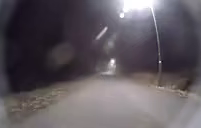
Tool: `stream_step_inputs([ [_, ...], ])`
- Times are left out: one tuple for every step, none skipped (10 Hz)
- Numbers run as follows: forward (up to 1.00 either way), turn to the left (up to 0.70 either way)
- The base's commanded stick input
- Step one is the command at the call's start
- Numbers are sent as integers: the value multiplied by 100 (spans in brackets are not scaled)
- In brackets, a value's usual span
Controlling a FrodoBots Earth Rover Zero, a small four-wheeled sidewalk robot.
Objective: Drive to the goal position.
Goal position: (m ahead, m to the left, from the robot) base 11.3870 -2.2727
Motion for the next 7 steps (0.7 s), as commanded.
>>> stream_step_inputs([
  [100,0],
  [100,0],
  [100,0],
  [100,0],
  [100,0],
  [100,0],
  [100,0],
])
